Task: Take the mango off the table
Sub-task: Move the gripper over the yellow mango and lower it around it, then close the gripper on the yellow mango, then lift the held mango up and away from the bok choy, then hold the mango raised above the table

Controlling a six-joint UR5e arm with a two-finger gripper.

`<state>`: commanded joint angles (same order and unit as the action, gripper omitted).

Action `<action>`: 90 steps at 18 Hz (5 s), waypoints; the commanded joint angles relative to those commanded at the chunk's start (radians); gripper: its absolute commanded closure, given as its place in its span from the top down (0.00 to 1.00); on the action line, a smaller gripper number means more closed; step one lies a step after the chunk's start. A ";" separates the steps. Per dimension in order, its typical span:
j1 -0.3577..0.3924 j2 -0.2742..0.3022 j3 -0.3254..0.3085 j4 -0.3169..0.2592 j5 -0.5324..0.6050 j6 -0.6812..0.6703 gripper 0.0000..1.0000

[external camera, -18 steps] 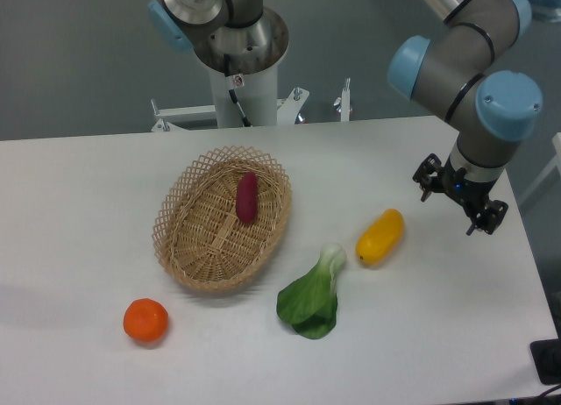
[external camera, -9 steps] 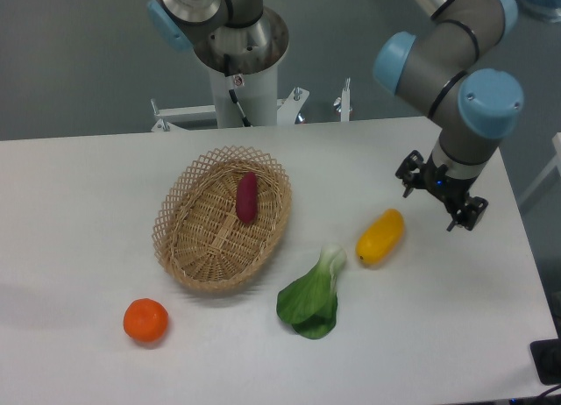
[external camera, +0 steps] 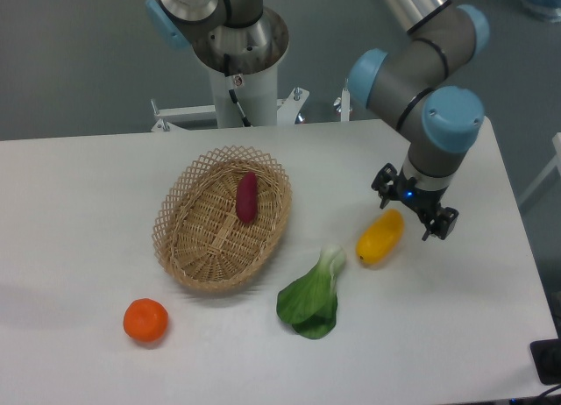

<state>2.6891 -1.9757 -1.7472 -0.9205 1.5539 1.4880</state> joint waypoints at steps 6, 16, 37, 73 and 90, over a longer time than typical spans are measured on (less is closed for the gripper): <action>-0.003 -0.015 -0.011 0.000 -0.029 -0.043 1.00; -0.017 -0.037 -0.029 0.008 -0.043 -0.097 1.00; -0.034 -0.058 -0.072 0.126 -0.035 -0.121 0.78; 0.021 -0.066 0.324 -0.285 -0.038 -0.075 0.61; 0.021 -0.071 0.336 -0.282 0.000 -0.034 0.63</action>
<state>2.7105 -2.0463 -1.4113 -1.2026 1.5539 1.4542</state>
